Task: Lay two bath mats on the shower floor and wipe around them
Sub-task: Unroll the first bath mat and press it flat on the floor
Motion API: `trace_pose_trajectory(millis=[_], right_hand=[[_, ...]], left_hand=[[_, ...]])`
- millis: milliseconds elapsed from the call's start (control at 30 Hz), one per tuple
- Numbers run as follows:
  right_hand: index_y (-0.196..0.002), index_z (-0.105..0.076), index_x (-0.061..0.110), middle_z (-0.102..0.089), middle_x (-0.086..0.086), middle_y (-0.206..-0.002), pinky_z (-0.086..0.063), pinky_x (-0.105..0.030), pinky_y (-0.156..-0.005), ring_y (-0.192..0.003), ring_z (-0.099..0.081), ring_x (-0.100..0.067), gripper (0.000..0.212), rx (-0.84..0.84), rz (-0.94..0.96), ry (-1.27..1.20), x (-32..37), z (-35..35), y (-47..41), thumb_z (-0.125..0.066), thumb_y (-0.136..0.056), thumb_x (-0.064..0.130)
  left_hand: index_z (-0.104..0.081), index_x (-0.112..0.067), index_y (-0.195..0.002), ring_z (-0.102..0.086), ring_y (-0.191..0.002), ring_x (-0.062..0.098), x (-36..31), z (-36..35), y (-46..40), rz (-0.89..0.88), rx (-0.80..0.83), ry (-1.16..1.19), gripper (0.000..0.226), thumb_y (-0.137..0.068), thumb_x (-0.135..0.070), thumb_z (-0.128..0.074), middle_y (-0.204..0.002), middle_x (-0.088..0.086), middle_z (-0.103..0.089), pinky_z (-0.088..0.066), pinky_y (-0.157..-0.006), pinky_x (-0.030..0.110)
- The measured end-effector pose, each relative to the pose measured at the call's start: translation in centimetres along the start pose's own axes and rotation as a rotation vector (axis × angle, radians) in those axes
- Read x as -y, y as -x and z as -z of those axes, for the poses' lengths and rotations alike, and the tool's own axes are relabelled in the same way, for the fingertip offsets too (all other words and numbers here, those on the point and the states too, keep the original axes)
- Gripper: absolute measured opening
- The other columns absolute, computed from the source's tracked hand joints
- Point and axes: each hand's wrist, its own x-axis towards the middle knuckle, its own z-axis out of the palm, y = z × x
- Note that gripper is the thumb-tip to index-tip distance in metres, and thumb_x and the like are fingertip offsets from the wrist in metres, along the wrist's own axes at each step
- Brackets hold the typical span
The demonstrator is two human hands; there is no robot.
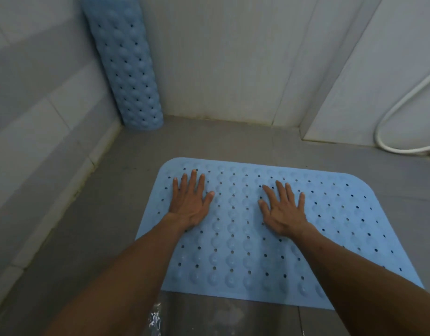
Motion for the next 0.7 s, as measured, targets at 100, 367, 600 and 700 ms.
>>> trace_pose_trajectory(millis=[100, 367, 600, 700], right_hand=[[-0.161, 0.001, 0.035, 0.017, -0.002, -0.169, 0.017, -0.056, -0.120, -0.154, 0.021, -0.024, 0.062, 0.022, 0.067, -0.024, 3.9, 0.8, -0.6, -0.011, -0.104, 0.057], [-0.162, 0.004, 0.026, 0.015, -0.003, -0.169, 0.017, -0.050, -0.123, -0.155, 0.020, -0.021, 0.065, -0.036, 0.207, -0.112, 11.4, -0.4, -6.9, -0.010, -0.104, 0.054], [-0.161, -0.018, 0.020, -0.007, -0.005, -0.170, 0.010, -0.050, -0.125, -0.157, 0.004, -0.019, 0.066, -0.249, 0.177, -0.170, 12.1, -2.9, -10.8, -0.014, -0.103, 0.053], [-0.161, -0.016, 0.019, -0.005, -0.006, -0.170, 0.010, -0.049, -0.125, -0.157, 0.005, -0.020, 0.068, -0.230, 0.153, -0.176, 12.0, -2.9, -10.8, -0.014, -0.103, 0.054]], left_hand=[[0.013, -0.018, -0.156, 0.021, -0.150, 0.024, 2.3, 1.6, -0.6, 0.007, 0.023, -0.016, 0.070, -0.100, -0.057, -0.005, -0.163, 0.007, 0.022, 0.019, -0.119, 0.048], [0.010, -0.011, -0.156, 0.016, -0.151, 0.018, 3.3, 0.9, -5.4, -0.026, 0.000, 0.055, 0.068, -0.103, -0.050, -0.007, -0.164, 0.006, 0.016, 0.015, -0.122, 0.039], [0.007, -0.008, -0.156, 0.014, -0.151, 0.015, 3.2, -2.5, -8.5, -0.021, -0.181, 0.105, 0.069, -0.103, -0.049, -0.008, -0.165, 0.006, 0.013, 0.012, -0.123, 0.040], [0.006, -0.006, -0.156, 0.014, -0.152, 0.017, 3.2, -2.7, -8.5, -0.018, -0.209, 0.088, 0.071, -0.102, -0.051, -0.007, -0.164, 0.008, 0.013, 0.009, -0.124, 0.042]])
